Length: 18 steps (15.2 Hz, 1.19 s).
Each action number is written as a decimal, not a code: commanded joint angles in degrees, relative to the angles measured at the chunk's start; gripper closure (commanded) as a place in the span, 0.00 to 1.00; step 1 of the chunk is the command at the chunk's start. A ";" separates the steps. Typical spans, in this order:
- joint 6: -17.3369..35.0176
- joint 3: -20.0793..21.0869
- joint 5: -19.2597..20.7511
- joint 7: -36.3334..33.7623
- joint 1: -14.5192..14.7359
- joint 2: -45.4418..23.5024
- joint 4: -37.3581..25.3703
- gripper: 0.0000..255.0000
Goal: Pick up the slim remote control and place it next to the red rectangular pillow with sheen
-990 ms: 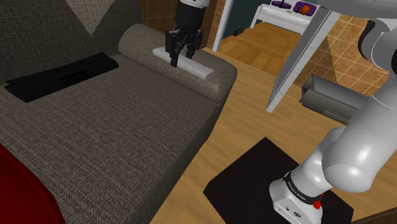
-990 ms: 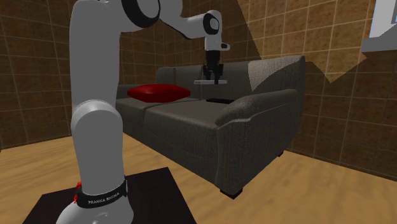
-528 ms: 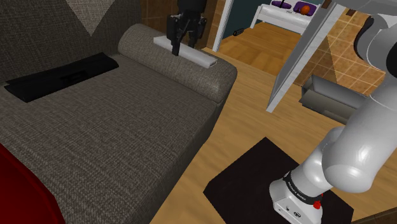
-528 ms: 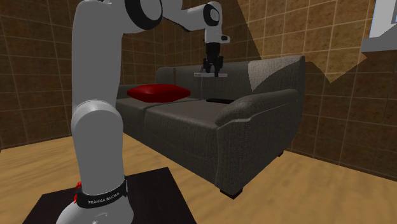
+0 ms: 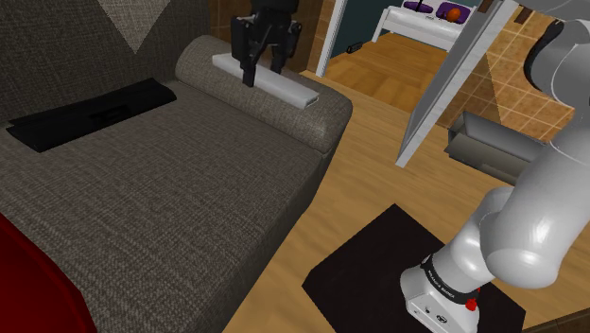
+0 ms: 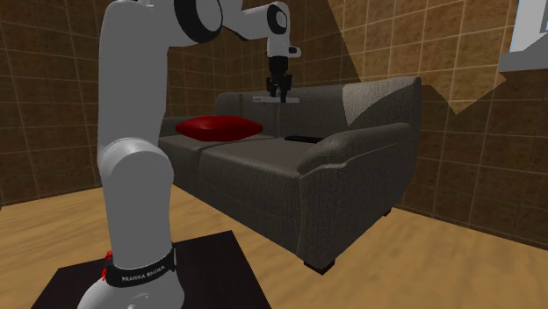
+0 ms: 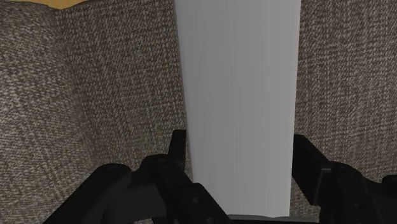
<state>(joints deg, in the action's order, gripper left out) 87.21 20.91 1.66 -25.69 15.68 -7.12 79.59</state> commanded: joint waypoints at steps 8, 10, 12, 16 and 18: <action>-1.03 5.01 2.61 -12.62 8.07 -4.17 -4.78 1.00; -1.60 6.05 3.58 -15.51 10.22 -5.80 -6.76 1.00; -2.35 6.98 4.74 -18.40 12.59 -7.75 -9.21 1.00; -4.31 8.33 7.31 -23.52 17.56 -12.20 -15.08 1.00; -2.20 8.29 6.79 -23.39 16.93 -11.20 -12.05 1.00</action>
<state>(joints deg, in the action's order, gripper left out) 84.17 29.13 8.49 -48.71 32.51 -18.48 66.59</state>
